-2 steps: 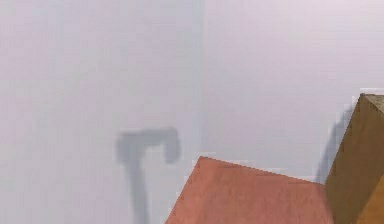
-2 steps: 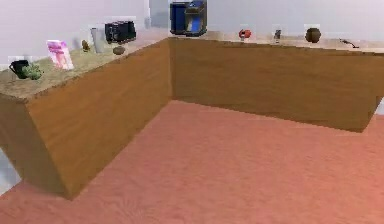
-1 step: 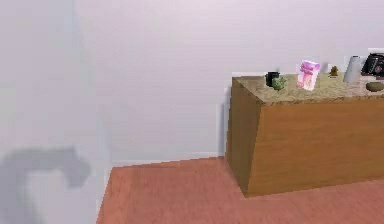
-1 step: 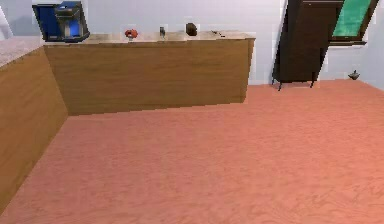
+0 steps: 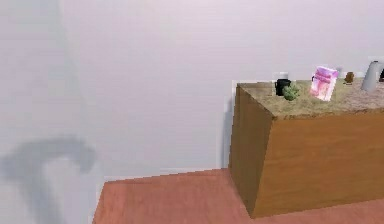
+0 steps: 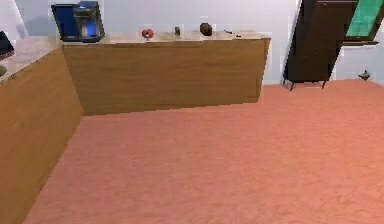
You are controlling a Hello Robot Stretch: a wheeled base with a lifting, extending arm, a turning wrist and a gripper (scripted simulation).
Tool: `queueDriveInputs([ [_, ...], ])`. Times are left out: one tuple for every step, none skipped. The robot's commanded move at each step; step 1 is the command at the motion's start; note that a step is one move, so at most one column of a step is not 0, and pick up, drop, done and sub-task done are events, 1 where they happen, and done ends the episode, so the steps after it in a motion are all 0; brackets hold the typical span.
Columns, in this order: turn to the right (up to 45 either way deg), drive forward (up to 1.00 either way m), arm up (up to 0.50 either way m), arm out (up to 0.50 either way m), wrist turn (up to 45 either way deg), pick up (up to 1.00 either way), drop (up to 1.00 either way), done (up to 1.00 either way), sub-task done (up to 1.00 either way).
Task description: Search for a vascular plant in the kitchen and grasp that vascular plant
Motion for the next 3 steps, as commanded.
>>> queueDriveInputs([
  [12.0,0.0,0.0,0.0,0.0,0.0,0.0,0.0,0.0],
  [3.0,0.0,0.0,0.0,0.0,0.0,0.0,0.0,0.0],
  [0.0,0.5,0.0,0.0,0.0,0.0,0.0,0.0,0.0],
])
